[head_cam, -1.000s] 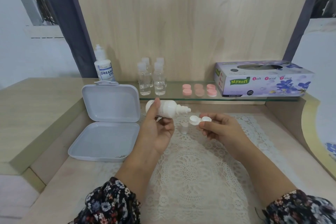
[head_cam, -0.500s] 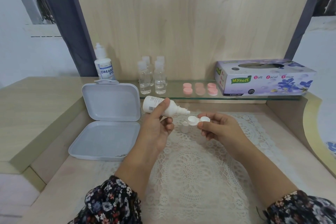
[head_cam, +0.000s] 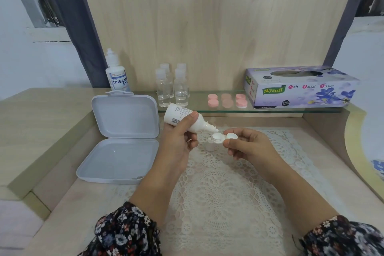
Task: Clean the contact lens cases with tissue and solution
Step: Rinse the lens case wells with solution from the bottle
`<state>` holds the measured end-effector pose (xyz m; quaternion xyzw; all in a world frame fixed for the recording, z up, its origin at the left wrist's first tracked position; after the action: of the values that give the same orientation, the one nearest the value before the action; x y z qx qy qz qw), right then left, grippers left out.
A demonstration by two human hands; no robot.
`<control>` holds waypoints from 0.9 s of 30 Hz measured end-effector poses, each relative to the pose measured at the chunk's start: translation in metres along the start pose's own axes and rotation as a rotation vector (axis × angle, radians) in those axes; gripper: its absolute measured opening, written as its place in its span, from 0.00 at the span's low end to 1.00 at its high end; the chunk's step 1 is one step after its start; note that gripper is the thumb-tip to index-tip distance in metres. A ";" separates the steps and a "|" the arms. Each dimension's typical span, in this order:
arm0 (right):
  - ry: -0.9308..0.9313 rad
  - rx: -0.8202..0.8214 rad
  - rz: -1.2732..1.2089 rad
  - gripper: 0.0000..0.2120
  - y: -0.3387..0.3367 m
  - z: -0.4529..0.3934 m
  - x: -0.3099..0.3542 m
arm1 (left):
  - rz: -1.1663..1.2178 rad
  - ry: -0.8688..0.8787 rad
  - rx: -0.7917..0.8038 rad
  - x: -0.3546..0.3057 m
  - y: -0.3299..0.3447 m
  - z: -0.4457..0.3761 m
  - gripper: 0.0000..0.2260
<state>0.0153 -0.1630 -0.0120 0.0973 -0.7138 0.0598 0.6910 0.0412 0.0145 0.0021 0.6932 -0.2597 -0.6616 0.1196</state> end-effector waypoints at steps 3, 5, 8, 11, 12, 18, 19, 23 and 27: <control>0.000 -0.001 -0.003 0.09 0.000 0.000 0.000 | -0.003 0.009 0.009 -0.001 0.001 0.000 0.17; 0.000 0.000 -0.003 0.09 0.000 0.000 0.000 | -0.007 0.005 0.007 -0.001 0.001 0.001 0.15; -0.001 0.003 -0.006 0.10 0.000 0.001 0.000 | 0.002 0.002 0.003 -0.002 0.002 0.001 0.16; -0.002 0.001 -0.010 0.10 0.000 0.001 0.000 | 0.004 0.009 0.013 -0.003 0.004 0.003 0.21; -0.002 0.001 -0.008 0.10 0.001 0.001 0.000 | 0.003 0.009 0.013 -0.003 0.004 0.003 0.22; -0.003 0.002 -0.005 0.10 0.000 0.000 0.000 | -0.006 0.014 0.019 -0.003 0.005 0.004 0.20; -0.003 0.005 -0.006 0.10 0.000 0.000 0.000 | -0.009 0.018 0.023 -0.004 0.005 0.004 0.20; -0.006 0.006 -0.003 0.10 0.000 0.000 0.000 | -0.022 0.030 0.031 -0.004 0.005 0.005 0.20; -0.004 0.007 -0.001 0.10 -0.001 0.000 -0.001 | -0.024 0.027 0.031 -0.005 0.004 0.005 0.21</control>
<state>0.0157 -0.1634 -0.0129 0.1003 -0.7149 0.0619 0.6892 0.0360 0.0144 0.0076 0.7071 -0.2601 -0.6493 0.1044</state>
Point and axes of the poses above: each hand's wrist, its own z-axis away from the middle knuckle, its own y-axis out of the palm, x = y × z, the point moved 2 cm from there along -z, towards the middle knuckle, and after that the axes turned 12 degrees about x, right-handed, at the moved point
